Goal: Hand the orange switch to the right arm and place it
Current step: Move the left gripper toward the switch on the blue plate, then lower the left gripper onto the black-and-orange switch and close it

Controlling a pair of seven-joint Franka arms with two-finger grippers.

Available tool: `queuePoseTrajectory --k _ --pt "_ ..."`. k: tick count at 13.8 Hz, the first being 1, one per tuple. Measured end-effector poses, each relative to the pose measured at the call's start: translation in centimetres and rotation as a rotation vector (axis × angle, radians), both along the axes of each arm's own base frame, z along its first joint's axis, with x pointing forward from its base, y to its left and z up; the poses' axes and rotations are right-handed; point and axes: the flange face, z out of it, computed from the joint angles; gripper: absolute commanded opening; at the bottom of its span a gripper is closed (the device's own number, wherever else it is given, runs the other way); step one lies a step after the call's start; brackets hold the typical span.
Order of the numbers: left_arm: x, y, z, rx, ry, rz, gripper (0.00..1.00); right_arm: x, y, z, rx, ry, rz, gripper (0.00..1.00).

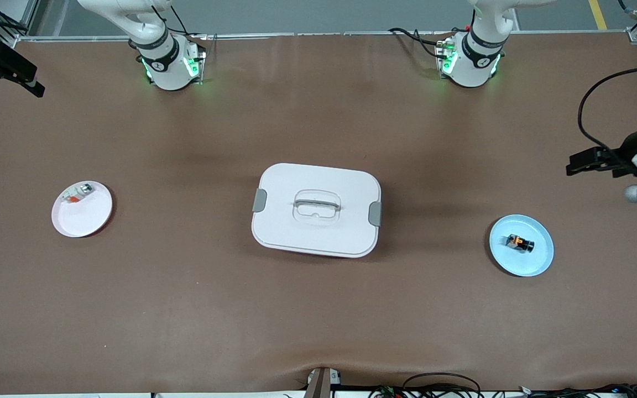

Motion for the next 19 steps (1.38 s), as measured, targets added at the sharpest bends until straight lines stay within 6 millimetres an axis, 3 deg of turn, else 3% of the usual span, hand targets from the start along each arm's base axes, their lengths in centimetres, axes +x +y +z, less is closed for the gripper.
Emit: queuePoseTrajectory --k 10,14,19 --pt "-0.3 -0.2 -12.9 0.101 -0.082 -0.255 1.0 0.1 0.2 0.0 0.0 -0.006 0.004 1.0" --pt "-1.0 -0.3 -17.3 0.11 -0.124 -0.299 1.0 0.1 0.2 0.0 0.0 -0.006 0.004 1.0" --pt "-0.1 0.3 -21.6 0.123 -0.13 -0.393 1.0 0.1 0.3 0.1 0.0 -0.009 0.004 1.0"
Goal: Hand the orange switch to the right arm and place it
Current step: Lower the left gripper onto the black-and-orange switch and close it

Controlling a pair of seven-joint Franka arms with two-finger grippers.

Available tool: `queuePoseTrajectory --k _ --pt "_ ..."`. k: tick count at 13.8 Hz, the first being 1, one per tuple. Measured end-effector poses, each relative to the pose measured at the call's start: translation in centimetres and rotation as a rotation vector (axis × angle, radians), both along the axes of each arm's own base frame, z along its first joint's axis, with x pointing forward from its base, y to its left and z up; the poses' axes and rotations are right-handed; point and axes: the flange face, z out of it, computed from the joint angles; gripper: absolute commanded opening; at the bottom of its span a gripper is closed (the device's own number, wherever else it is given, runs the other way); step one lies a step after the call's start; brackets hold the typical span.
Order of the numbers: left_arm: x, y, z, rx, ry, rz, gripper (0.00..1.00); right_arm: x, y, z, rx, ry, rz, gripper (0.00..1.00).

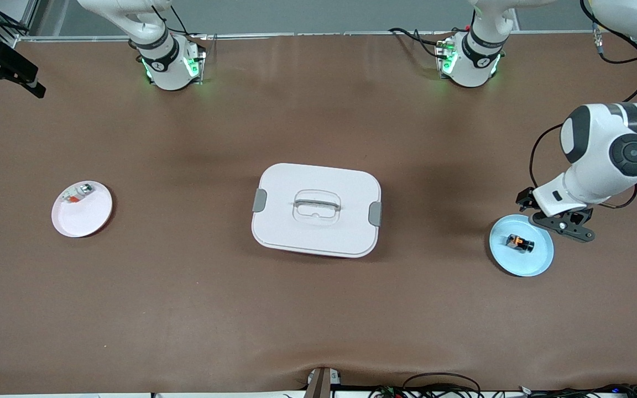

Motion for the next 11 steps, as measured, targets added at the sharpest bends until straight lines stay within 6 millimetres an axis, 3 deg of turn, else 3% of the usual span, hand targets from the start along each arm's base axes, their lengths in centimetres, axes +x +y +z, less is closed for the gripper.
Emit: queuePoseTrajectory --k 11 --pt "0.9 1.8 -6.9 -0.002 0.036 -0.109 1.0 0.0 -0.3 0.0 0.0 -0.004 -0.005 1.0"
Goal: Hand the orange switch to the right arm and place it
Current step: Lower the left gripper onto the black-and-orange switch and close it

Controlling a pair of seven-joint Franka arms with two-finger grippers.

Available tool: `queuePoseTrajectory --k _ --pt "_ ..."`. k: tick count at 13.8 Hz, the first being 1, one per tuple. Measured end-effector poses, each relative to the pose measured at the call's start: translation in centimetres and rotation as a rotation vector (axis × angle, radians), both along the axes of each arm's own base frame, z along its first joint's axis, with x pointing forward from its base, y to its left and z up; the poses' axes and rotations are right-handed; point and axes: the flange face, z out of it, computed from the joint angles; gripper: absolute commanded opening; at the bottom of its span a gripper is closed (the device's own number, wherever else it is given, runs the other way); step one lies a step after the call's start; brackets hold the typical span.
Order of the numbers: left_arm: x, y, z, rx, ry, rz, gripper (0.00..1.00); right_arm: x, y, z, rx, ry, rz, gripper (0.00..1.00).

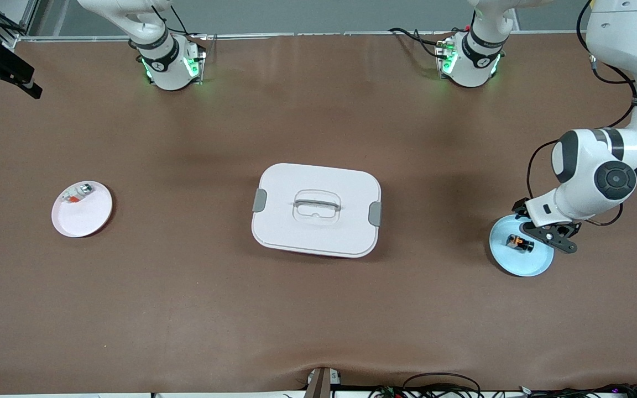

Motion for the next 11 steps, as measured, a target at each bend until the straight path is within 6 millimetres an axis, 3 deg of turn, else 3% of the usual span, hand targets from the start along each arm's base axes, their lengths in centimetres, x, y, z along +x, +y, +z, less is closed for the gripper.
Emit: queuePoseTrajectory --k 11 --pt "1.7 0.1 -4.1 -0.014 -0.069 -0.016 1.0 0.0 0.6 0.0 -0.001 0.0 0.01 1.0"
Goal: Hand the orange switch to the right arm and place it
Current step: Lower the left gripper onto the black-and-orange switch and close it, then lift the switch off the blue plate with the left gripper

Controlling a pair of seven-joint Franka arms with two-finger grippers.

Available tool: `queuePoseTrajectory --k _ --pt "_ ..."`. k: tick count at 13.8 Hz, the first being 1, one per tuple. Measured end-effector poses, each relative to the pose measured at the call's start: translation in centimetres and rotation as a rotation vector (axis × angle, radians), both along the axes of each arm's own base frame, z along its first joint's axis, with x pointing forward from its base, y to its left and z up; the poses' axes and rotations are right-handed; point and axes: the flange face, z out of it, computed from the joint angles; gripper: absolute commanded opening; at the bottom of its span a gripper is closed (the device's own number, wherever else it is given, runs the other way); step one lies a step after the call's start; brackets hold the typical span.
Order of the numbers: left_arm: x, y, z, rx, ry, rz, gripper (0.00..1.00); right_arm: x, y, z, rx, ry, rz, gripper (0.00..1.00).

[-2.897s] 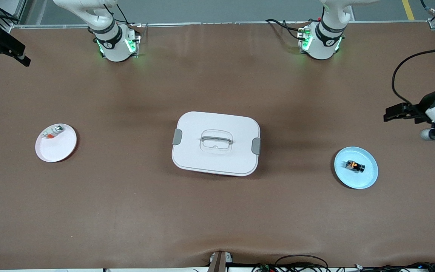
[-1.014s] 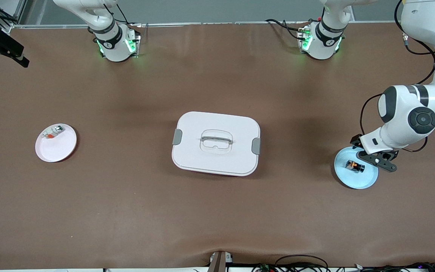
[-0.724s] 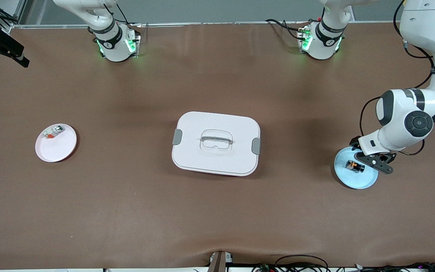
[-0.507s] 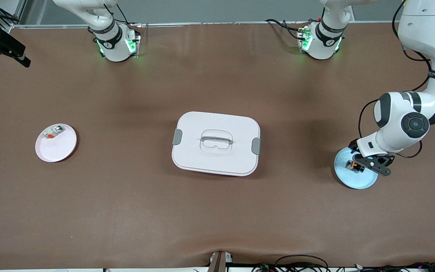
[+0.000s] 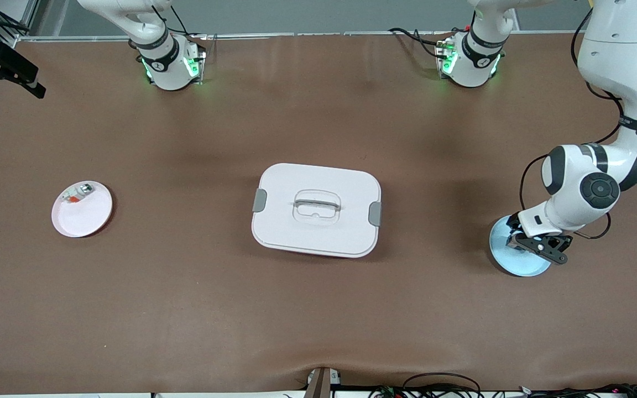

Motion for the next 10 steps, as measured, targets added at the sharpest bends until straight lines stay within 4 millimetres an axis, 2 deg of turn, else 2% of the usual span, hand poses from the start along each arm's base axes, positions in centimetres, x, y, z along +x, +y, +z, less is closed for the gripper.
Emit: queuePoseTrajectory --k 10 --pt "0.1 -0.4 -2.4 -0.019 -0.025 0.07 1.0 0.0 0.3 0.0 0.0 0.0 0.007 1.0"
